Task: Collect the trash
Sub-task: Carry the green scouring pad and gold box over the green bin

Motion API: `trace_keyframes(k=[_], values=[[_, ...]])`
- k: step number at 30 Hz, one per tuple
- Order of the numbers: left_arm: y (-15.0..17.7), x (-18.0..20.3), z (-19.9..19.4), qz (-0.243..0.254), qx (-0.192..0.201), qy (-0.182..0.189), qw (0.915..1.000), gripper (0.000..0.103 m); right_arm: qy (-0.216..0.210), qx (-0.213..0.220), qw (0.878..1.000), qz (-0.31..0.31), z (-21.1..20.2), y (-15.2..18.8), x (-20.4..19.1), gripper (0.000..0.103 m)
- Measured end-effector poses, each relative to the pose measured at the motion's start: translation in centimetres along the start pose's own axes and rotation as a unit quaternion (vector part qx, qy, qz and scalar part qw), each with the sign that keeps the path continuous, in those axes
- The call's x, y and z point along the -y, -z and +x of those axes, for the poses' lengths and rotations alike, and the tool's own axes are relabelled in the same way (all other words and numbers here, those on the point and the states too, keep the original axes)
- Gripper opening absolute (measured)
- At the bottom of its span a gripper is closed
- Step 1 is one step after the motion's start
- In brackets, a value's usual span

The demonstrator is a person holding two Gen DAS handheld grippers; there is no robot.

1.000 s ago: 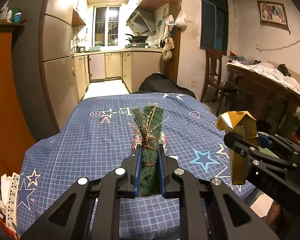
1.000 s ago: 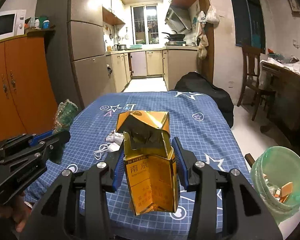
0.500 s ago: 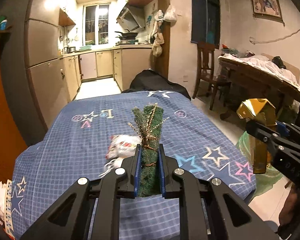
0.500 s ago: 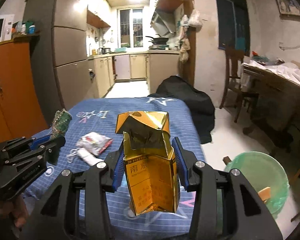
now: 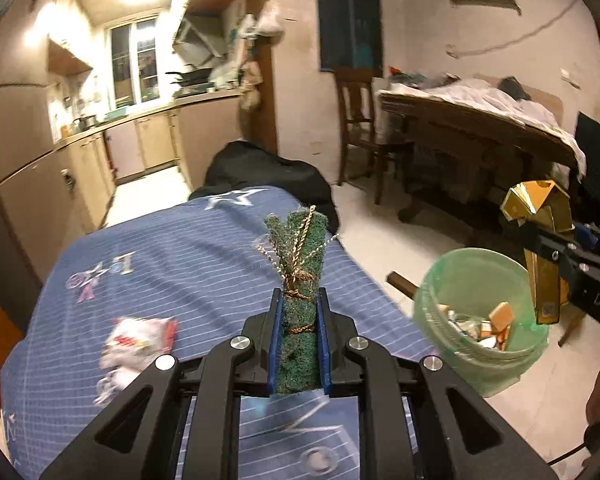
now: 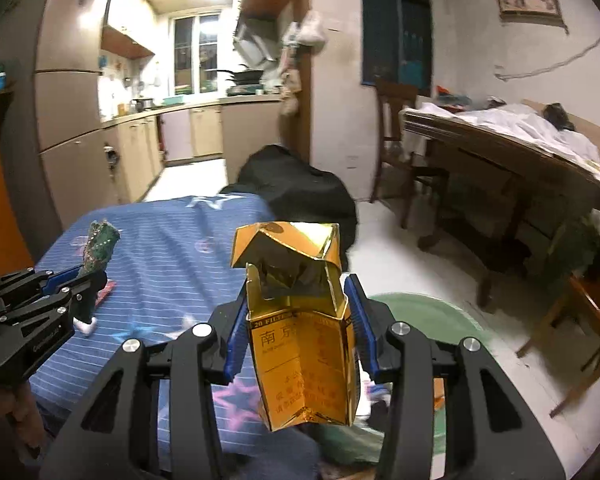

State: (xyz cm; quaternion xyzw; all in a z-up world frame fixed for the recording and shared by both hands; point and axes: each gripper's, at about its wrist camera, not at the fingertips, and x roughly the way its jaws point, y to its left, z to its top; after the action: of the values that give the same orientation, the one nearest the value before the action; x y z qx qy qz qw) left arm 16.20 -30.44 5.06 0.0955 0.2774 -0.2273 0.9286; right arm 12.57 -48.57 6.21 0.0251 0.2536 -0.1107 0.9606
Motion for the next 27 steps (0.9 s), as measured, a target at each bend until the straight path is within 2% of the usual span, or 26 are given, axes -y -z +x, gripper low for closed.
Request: trace_keyframes(k=[7,14,19,22,25,27], values=[[-1.9,6.3,3.4,0.028,-0.011,0.036,0.9989,0.016,0.038,-0.022,0.999,0.024,0.1,1.0,5.2,0.043],[-3.0,11.5,6.1,0.053,-0.031,0.085,0.9946,0.016,0.046,-0.071,0.994,0.064,1.5,2.0,10.1,0.043],[-4.9,14.6,9.1,0.062,-0.072,0.144,0.9850,0.016,0.042,-0.125,0.986,0.103,3.5,2.1,14.3,0.043],[-5.4,15.9,11.1,0.063,-0.104,0.179,0.9764,0.016,0.037,-0.150,0.981,0.115,4.6,2.5,16.0,0.043],[-5.3,17.2,13.4,0.065,-0.143,0.216,0.9637,0.016,0.022,-0.177,0.975,0.133,6.0,3.1,17.4,0.043],[-4.9,18.1,14.7,0.071,-0.157,0.217,0.9608,0.016,0.018,-0.191,0.972,0.138,6.8,3.5,18.1,0.043]])
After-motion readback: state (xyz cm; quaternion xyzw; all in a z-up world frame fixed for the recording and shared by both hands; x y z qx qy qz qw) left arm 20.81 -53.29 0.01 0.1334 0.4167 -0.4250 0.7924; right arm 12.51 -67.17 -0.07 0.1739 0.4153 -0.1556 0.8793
